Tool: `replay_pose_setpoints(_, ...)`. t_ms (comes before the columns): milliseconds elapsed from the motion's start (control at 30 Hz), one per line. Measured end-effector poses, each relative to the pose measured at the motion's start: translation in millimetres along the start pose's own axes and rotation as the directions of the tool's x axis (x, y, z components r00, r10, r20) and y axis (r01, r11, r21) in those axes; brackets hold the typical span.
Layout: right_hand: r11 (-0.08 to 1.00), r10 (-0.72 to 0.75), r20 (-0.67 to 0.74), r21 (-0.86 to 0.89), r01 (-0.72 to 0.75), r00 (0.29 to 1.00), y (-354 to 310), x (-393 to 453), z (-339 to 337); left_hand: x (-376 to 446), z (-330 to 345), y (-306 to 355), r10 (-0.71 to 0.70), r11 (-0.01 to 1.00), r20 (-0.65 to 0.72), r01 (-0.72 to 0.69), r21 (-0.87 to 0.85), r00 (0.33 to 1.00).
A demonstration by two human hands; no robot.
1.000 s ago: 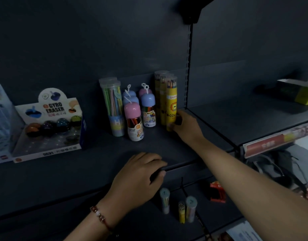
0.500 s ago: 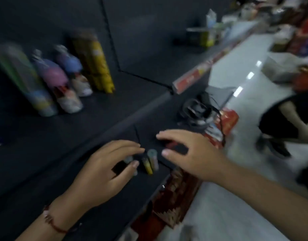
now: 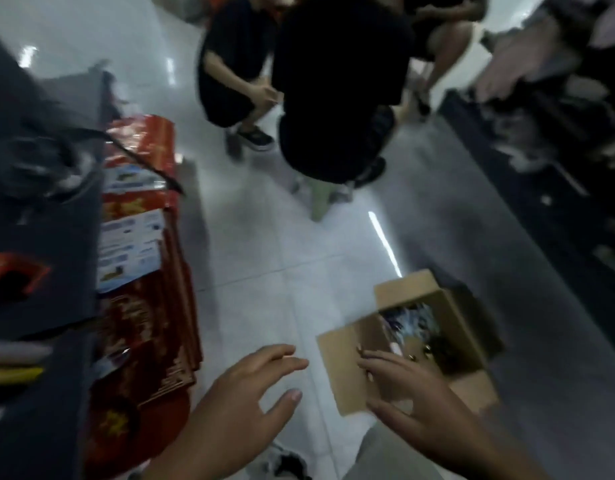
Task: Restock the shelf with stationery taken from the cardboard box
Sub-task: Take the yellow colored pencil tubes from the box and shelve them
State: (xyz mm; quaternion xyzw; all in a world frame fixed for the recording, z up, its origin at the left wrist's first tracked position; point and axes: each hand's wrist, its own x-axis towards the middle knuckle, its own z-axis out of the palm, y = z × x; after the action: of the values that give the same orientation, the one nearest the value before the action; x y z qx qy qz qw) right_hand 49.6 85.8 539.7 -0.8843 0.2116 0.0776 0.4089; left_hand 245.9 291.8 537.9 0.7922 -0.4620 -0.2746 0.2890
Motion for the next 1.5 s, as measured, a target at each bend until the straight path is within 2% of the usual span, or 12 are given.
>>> replay_pose_setpoints(200, 0.926, 0.362, -0.074, 0.147, -0.349, 0.929, 151.6, -53.8, -34.8, 130.3, 131.3, 61.9, 0.060, 0.996, 0.337, -0.079, 0.042, 0.939)
replay_pose_setpoints(367, 0.874, 0.464, -0.009, 0.167, -0.456, 0.886, 329.7, -43.6, -35.2, 219.3, 293.0, 68.8, -0.044, 0.999, 0.420, 0.028, 0.042, 0.906)
replay_pose_setpoints(500, 0.808, 0.547, 0.061, 0.219, -0.546, 0.835, 461.7, -17.5, 2.3, 277.2, 411.6, 29.3, -0.122, 0.992, 0.467, 0.125, 0.025, 0.876)
replay_pose_setpoints(633, 0.768, 0.575, 0.093, 0.279, -0.576, 0.813, 568.6, 29.4, 73.8, 324.3, 508.8, -45.3, -0.123, 0.992, 0.479, 0.120, 0.036, 0.869)
replay_pose_setpoints(833, 0.691, 0.646, 0.100, 0.344, -0.635, 0.757, 692.4, 123.4, 209.3, 384.4, 624.7, -166.8, 0.090, 0.971, 0.525, -0.191, 0.142, 0.846)
replay_pose_setpoints(900, 0.622, 0.711, 0.081, 0.391, -0.678, 0.698, 724.8, 146.2, 256.9, 396.9, 655.1, -203.1, 0.120, 0.940, 0.539, -0.270, 0.209, 0.834)
replay_pose_setpoints(1033, 0.498, 0.823, 0.086, 0.365, -0.787, 0.561, 781.4, 175.9, 338.3, 399.2, 691.8, -245.7, 0.048, 0.894, 0.571, -0.290, 0.341, 0.820)
replay_pose_setpoints(1167, 0.493, 0.820, 0.158, 0.294, -0.819, 0.551, 836.1, 186.3, 414.2, 387.4, 704.6, -263.1, 0.067, 0.904, 0.536, -0.278, 0.324, 0.842)
replay_pose_setpoints(1267, 0.563, 0.791, 0.119, 0.239, -0.791, 0.600, 813.7, 187.1, 383.0, 386.9, 704.2, -267.2, 0.074, 0.904, 0.541, -0.285, 0.318, 0.838)
replay_pose_setpoints(1333, 0.562, 0.774, 0.125, 0.315, -0.765, 0.620, 796.7, 177.5, 358.9, 389.8, 700.8, -262.6, 0.030, 0.919, 0.566, -0.246, 0.309, 0.824)
replay_pose_setpoints(1433, 0.483, 0.787, 0.106, 0.508, -0.713, 0.608, 767.5, 157.8, 317.0, 397.6, 692.7, -239.6, -0.104, 0.965, 0.587, -0.062, 0.255, 0.803)
replay_pose_setpoints(1500, 0.430, 0.771, 0.139, 0.605, -0.670, 0.621, 741.0, 144.5, 280.5, 404.3, 685.0, -213.2, -0.203, 0.978, 0.543, 0.142, 0.153, 0.815)
